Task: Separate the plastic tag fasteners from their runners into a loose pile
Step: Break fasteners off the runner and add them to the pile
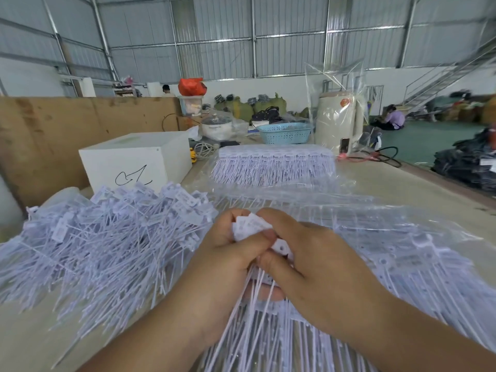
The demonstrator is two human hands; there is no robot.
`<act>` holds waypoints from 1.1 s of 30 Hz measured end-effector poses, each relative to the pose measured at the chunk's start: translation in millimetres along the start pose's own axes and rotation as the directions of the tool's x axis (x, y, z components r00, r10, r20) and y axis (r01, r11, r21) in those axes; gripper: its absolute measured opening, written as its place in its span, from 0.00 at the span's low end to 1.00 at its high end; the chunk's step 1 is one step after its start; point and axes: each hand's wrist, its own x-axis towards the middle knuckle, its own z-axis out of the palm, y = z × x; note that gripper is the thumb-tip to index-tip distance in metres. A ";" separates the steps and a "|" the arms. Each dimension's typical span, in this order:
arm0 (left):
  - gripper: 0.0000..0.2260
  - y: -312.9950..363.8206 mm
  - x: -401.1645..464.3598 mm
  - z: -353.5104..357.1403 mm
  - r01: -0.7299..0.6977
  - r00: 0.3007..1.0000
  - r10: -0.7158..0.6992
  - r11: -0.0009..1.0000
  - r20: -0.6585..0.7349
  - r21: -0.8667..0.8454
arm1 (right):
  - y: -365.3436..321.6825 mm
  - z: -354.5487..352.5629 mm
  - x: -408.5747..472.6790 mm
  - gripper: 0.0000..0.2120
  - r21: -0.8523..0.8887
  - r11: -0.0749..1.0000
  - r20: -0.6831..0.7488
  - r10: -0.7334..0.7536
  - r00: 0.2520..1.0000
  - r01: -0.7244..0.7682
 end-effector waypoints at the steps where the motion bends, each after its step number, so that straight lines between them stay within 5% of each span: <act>1: 0.07 -0.4 0.9 -1.1 -0.023 1.000 0.023 0.999 -0.020 0.030 | -1.2 -0.2 0.4 0.18 0.002 1.000 -0.010 -0.014 1.000 0.014; 8: 0.09 17.2 8.7 -27.3 -0.166 0.977 0.187 0.968 -0.098 0.191 | 4.3 -19.7 2.5 0.30 -0.133 0.989 0.150 -0.043 0.988 0.063; 14: 0.07 12.0 7.9 -25.6 -0.142 0.985 0.152 0.983 -0.086 0.120 | 10.2 -26.9 2.7 0.15 -0.230 0.973 0.152 0.012 0.988 0.024; 19: 0.16 9.5 8.0 -27.4 -0.062 0.996 0.074 0.978 -0.053 0.197 | 12.7 -21.5 2.3 0.08 -0.174 0.983 0.202 -0.019 0.979 0.055; 23: 0.09 7.1 8.6 -23.6 -0.077 0.984 0.111 0.971 -0.142 0.224 | 13.3 -14.4 2.8 0.08 -0.142 0.990 0.101 0.038 0.994 -0.024; 27: 0.07 6.8 7.3 -11.8 -0.112 0.964 0.128 0.990 -0.234 0.081 | 12.2 -7.6 4.5 0.09 -0.160 0.987 -0.084 0.011 0.996 -0.024; 33: 0.04 2.3 7.2 -8.6 0.003 0.967 -0.056 0.978 -0.249 -0.210 | 7.0 -1.0 4.8 0.12 -0.273 0.957 -0.314 -0.180 0.932 0.093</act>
